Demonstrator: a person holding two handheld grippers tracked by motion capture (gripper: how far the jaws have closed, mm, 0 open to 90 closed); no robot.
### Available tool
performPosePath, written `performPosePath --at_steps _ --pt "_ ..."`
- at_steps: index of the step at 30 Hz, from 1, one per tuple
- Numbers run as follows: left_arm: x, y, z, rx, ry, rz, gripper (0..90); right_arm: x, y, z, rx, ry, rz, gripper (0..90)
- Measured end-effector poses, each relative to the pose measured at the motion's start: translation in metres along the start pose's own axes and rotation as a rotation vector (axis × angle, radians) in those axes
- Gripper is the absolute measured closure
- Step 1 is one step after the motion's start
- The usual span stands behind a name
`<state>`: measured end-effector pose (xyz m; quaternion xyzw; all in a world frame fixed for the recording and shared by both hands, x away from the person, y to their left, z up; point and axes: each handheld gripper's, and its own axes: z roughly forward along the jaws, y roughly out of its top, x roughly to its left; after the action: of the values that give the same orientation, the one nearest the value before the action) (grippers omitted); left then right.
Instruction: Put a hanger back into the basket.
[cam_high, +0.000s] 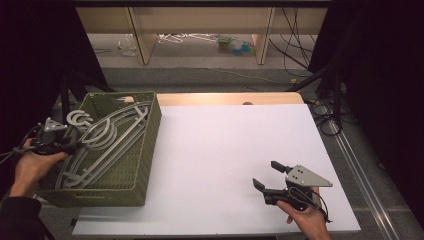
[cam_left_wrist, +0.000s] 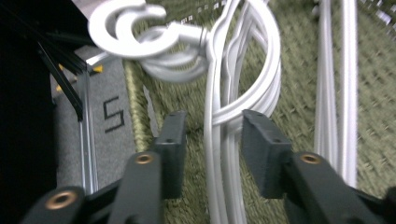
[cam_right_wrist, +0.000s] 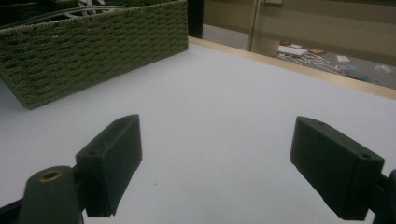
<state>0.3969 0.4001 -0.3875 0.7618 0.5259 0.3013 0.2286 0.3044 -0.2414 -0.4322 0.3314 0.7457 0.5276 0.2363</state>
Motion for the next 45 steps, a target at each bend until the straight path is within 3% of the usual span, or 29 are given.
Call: performPosePath --at_steps 4,6,13,16,19,24,29,45 --pt "-0.008 0.004 -0.01 -0.044 -0.018 -0.012 52.1 0.001 0.0 -0.001 0.024 0.008 0.014 17.7" --pt "-0.013 0.006 -0.015 -0.08 -0.032 -0.022 49.1 0.0 0.0 0.0 -0.005 0.001 -0.001 17.7" --pt "-0.038 0.013 -0.029 -0.182 -0.107 -0.065 40.6 0.001 0.0 0.0 0.011 0.01 0.015 17.7" --pt "-0.05 0.016 -0.035 -0.236 -0.128 -0.116 36.7 0.001 0.0 0.0 0.004 0.007 0.015 17.7" --pt "-0.066 0.02 -0.042 -0.312 -0.182 -0.147 35.3 0.001 0.0 0.0 0.013 0.014 0.009 17.7" --pt "-0.093 0.026 -0.048 -0.361 -0.248 -0.118 33.4 0.001 0.0 0.0 0.008 0.012 0.009 17.7" --pt "-0.113 0.028 -0.049 -0.391 -0.287 -0.096 31.8 0.001 0.0 0.0 0.001 0.014 0.009 17.7" --pt "-0.163 0.033 -0.051 -0.477 -0.421 -0.084 24.0 0.002 0.001 0.0 0.005 0.016 0.012 17.7"
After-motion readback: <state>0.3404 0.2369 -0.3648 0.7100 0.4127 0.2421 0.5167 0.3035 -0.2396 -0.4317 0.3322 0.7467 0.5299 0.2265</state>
